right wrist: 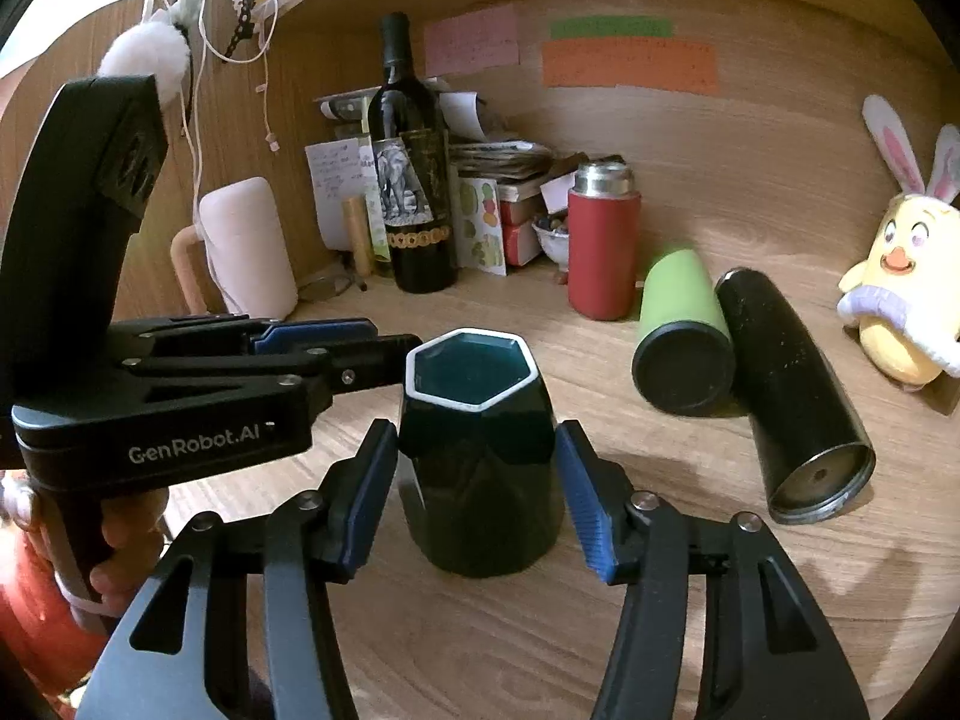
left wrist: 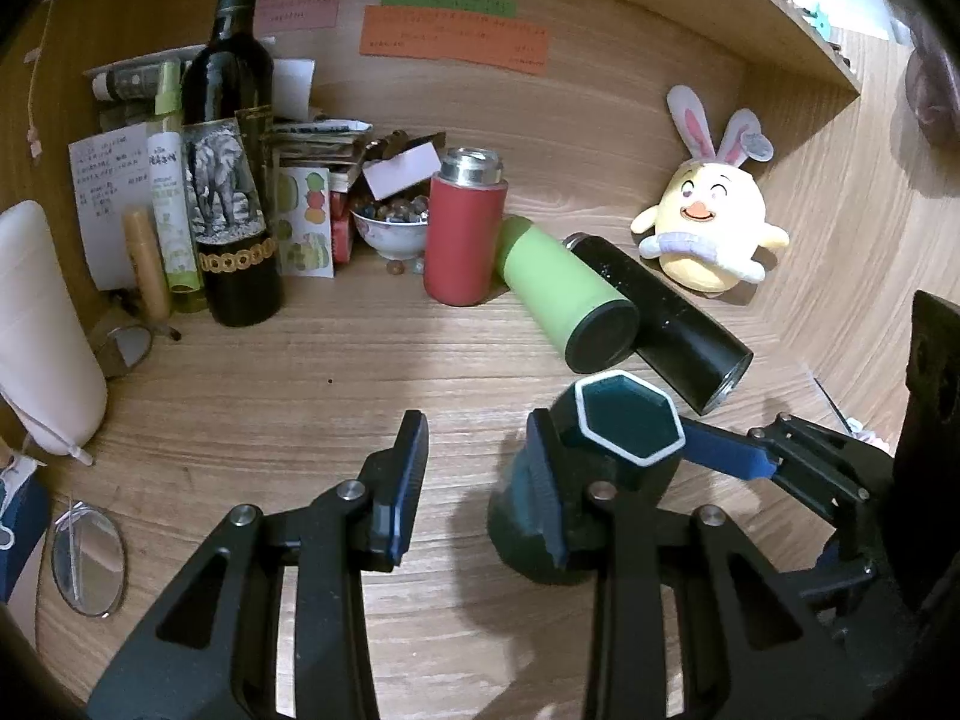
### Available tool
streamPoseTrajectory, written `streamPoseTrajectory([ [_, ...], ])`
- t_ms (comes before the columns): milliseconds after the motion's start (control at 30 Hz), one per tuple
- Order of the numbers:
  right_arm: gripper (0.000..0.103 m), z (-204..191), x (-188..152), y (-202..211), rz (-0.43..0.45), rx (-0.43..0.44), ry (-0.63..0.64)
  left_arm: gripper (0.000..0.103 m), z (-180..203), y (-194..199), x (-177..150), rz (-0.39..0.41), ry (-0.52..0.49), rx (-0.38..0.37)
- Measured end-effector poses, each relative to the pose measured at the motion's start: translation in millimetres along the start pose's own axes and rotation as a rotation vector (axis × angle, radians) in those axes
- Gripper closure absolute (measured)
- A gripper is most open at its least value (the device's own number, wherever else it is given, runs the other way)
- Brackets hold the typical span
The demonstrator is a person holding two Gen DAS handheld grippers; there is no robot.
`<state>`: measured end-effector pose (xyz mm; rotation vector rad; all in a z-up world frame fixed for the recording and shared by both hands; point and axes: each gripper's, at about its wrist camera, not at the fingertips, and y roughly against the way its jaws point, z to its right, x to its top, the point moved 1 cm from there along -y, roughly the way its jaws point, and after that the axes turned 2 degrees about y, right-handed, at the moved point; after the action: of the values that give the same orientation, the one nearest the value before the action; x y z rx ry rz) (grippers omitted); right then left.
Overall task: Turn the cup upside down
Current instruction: 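Rotate the teal cup upright with the right gripper and set it down, then open the right gripper and withdraw from the cup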
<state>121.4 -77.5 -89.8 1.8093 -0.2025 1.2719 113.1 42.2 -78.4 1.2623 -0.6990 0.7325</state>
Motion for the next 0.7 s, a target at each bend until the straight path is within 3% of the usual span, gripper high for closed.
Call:
streamPoseTrajectory([
  [133,0.052,5,0,10,-0.02,0.038,-0.024,0.07,-1,20,5,0.055,-0.01,0.026],
  [267,0.051,10,5,34,0.027,-0.007,-0.019,0.07,3,44,10,0.107,-0.021,0.033],
  [333,0.046,14,8,50,0.061,-0.026,-0.022,0.068,7,57,11,0.133,-0.024,0.031],
  [500,0.021,20,13,92,0.158,-0.105,-0.021,0.052,21,82,8,0.195,-0.037,0.042],
  [700,0.012,22,20,141,0.257,-0.177,-0.03,0.026,40,119,0,0.297,-0.063,0.068],
])
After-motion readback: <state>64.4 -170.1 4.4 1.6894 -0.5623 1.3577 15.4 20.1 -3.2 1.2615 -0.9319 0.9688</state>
